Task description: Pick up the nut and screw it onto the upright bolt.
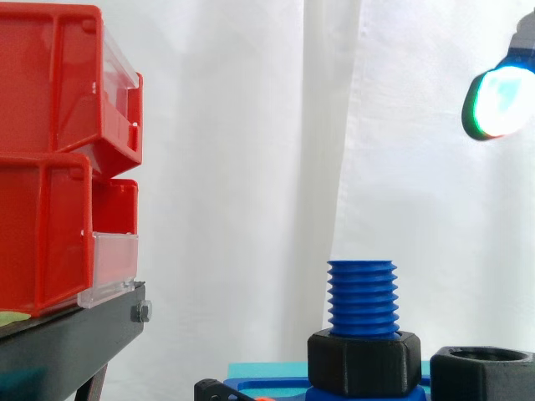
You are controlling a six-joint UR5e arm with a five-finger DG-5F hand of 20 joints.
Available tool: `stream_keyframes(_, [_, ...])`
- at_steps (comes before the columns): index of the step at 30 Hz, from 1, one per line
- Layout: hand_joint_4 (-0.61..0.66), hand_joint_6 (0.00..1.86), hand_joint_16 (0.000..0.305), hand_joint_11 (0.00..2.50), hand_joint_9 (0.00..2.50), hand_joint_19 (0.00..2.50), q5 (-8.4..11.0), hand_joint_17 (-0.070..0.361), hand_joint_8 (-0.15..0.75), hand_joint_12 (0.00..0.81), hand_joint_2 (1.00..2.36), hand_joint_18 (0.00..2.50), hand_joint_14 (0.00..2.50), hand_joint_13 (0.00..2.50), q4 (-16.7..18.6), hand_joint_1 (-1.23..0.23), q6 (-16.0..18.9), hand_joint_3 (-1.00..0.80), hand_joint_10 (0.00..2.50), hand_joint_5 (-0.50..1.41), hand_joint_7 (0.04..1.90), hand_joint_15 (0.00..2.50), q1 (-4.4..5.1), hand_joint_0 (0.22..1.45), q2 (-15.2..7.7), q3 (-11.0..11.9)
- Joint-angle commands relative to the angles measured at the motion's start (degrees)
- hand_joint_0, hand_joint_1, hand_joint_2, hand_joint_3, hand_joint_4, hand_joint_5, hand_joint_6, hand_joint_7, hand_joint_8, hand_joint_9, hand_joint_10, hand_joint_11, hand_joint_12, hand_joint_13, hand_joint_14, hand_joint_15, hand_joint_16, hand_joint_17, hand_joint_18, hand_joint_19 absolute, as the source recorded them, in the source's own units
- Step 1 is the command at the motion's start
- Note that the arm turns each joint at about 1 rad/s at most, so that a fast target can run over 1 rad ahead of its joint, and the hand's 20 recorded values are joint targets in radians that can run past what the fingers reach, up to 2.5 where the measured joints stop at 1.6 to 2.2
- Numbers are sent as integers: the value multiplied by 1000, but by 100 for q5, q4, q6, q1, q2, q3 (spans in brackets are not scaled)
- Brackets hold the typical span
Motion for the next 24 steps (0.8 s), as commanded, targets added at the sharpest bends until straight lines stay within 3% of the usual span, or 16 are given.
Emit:
stream_keyframes(1, [223, 502, 33, 0, 390, 0, 396, 75, 280, 323, 1000, 35, 0, 362, 133, -752, 13, -500, 0, -244, 778, 0, 108, 394, -160, 0])
stream_keyframes(7, [228, 502, 34, 0, 394, 0, 501, 77, 283, 327, 1000, 32, 0, 361, 370, -733, 31, -500, 0, -243, 779, 0, 126, 391, -459, 0])
stream_keyframes(12, [233, 502, 35, 0, 399, 0, 897, 78, 286, 330, 1000, 31, 0, 362, 783, -700, 31, -500, 0, -240, 781, 0, 178, 390, -661, 0])
stream_keyframes(13, [237, 502, 35, 0, 400, 0, 1020, 79, 287, 331, 1000, 32, 0, 363, 941, -692, 31, -500, 0, -240, 783, 0, 214, 389, -802, 0])
stream_keyframes(24, [243, 502, 36, 0, 411, 0, 1345, 82, 293, 338, 1000, 39, 0, 373, 1592, -638, -92, -500, 0, -236, 787, 0, 345, 385, -1162, 0])
